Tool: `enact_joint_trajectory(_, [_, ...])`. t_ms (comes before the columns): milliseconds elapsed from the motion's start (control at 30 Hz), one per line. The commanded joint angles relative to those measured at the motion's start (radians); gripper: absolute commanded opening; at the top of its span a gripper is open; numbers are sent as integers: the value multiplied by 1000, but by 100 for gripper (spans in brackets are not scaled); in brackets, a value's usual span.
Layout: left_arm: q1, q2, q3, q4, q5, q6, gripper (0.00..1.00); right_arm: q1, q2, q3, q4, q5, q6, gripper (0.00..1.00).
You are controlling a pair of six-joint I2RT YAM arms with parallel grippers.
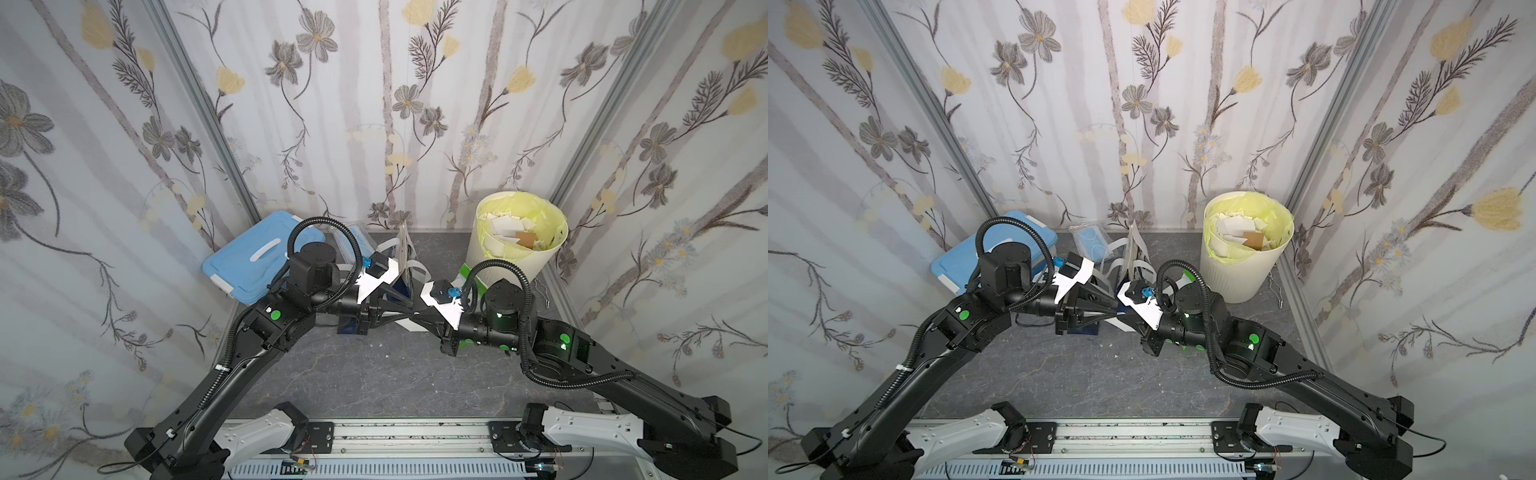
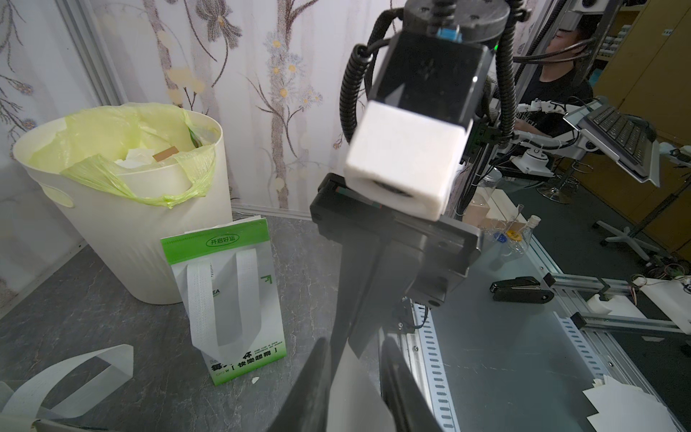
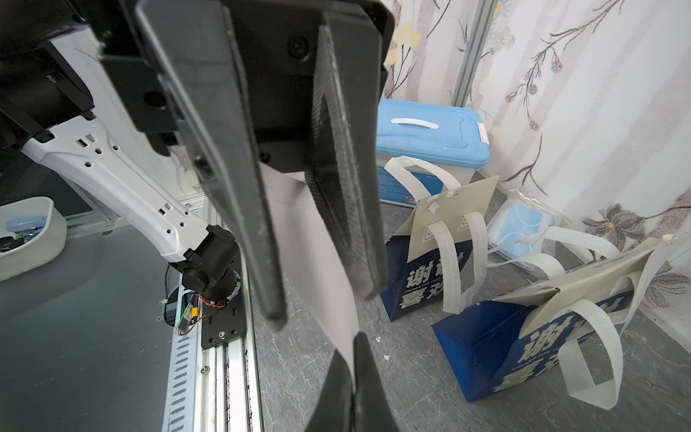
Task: Shred takeout receipts and throw away
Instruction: Shred the takeout receipt.
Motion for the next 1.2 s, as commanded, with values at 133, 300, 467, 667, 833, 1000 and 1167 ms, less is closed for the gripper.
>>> enact_joint_trajectory(133, [-7, -13, -8, -21, -89, 4, 0, -2, 11, 23, 2, 3, -8, 0])
enact_joint_trajectory(300, [-9, -24, -19, -26, -98, -18, 0, -6, 13, 24, -2, 1, -9, 0])
enact_joint_trajectory(467, [-9, -32, -31, -31, -98, -20, 21, -11, 21, 33, -11, -5, -9, 0])
enact_joint_trajectory(667, [-10, -32, -32, -25, -78, -26, 12, -16, 34, 47, -29, -8, -10, 0])
enact_joint_trajectory(833, [-12, -39, -60, 63, -94, -114, 0, -16, 44, 63, -39, 43, -20, 0])
enact_joint_trajectory(1000, [-54, -44, -71, 77, -401, -302, 0, 2, 21, 60, 7, 210, -104, 0])
enact_joint_trajectory(1167, [-82, -7, -2, -91, -677, -575, 0, 102, -23, 4, 133, 471, -308, 0])
